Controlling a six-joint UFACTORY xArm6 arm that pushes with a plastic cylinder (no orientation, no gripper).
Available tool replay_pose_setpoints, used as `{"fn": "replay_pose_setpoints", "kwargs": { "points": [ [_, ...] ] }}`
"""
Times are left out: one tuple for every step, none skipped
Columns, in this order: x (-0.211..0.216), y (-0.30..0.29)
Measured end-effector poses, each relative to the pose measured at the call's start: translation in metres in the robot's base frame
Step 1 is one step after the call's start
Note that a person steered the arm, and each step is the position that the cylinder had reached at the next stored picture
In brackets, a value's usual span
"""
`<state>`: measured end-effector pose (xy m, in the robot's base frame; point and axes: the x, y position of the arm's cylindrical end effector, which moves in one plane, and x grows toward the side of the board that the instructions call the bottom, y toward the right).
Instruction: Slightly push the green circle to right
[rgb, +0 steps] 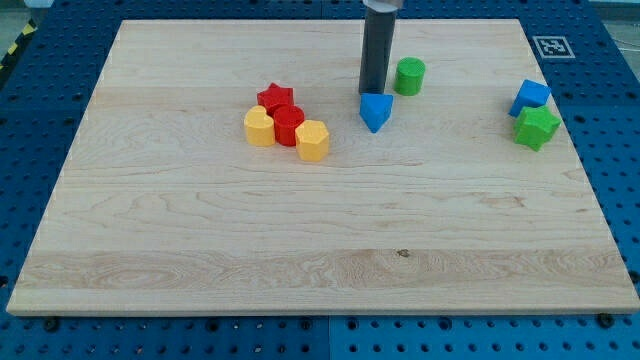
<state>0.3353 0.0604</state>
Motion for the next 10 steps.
{"fn": "replay_pose_setpoints", "kwargs": {
  "points": [
    [-0.001,0.018],
    [-0.001,0.035],
    [-0.016,0.040],
    [-0.036,0.025],
    [-0.041,0.028],
    [-0.037,0.042],
    [-0.022,0.039],
    [-0.004,0.038],
    [-0.014,0.068],
    [-0.015,0.076]
  ]
}}
